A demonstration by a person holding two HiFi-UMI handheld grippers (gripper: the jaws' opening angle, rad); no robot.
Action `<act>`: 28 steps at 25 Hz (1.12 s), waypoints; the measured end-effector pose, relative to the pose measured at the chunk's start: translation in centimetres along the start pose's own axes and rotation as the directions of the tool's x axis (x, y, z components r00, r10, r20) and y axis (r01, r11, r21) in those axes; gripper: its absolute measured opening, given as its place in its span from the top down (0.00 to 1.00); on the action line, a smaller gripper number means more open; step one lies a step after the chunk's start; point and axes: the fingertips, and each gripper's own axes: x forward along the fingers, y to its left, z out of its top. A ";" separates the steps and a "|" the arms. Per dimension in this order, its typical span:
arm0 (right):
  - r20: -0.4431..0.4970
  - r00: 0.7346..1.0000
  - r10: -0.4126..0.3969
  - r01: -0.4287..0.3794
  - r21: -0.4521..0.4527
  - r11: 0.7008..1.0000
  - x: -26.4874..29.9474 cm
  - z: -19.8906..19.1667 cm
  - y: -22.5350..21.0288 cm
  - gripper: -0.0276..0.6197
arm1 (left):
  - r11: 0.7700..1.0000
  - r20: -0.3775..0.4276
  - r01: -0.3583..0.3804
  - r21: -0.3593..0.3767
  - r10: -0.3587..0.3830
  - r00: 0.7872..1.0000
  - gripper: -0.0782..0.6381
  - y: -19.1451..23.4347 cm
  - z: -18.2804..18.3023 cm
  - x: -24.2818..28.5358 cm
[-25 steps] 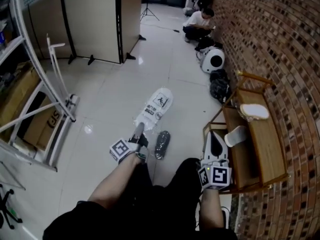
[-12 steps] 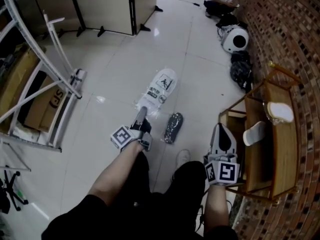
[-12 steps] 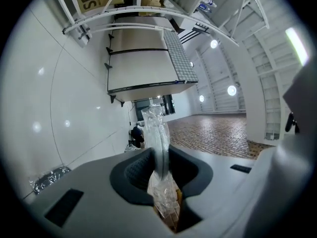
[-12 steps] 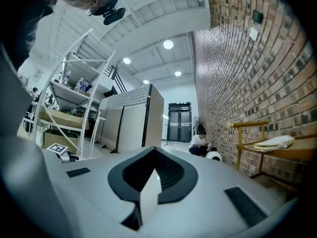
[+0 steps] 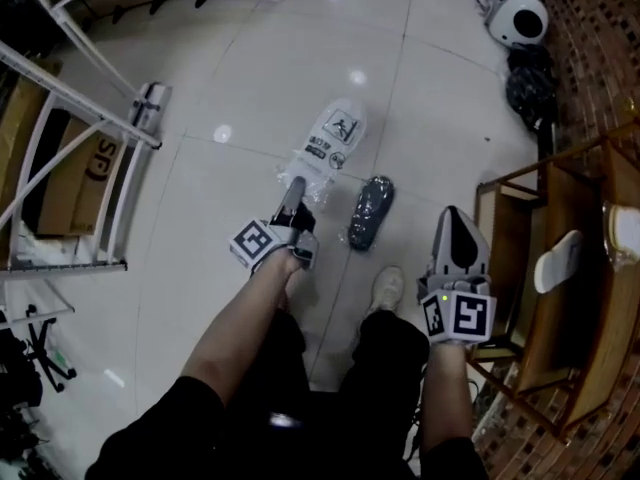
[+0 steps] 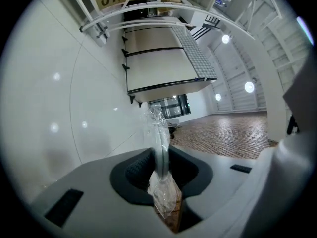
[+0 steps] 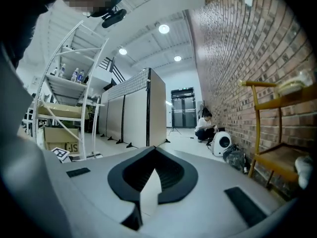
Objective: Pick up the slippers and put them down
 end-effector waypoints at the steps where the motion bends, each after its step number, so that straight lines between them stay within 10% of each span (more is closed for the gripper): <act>1: -0.013 1.000 0.004 -0.004 0.029 1.000 1.1 -1.1 -0.1 0.94 | 1.000 0.002 -0.030 -0.003 0.030 1.000 0.78 1.7 -0.2 0.5; 10: -0.205 0.978 0.039 0.002 0.198 0.980 7.8 -11.8 1.3 0.94 | 0.931 -0.019 -0.363 -0.046 0.362 0.932 0.78 16.4 -3.6 -2.8; 22: -0.322 0.940 0.114 -0.065 0.157 0.985 8.4 -17.0 2.2 0.94 | 0.853 -0.038 -0.511 -0.107 0.510 0.860 0.78 26.4 -6.3 -3.8; 28: -0.385 0.913 0.131 -0.083 0.138 0.987 8.0 -18.6 3.0 0.94 | 0.710 -0.098 -0.704 -0.008 0.700 0.707 0.58 29.0 -7.6 -5.6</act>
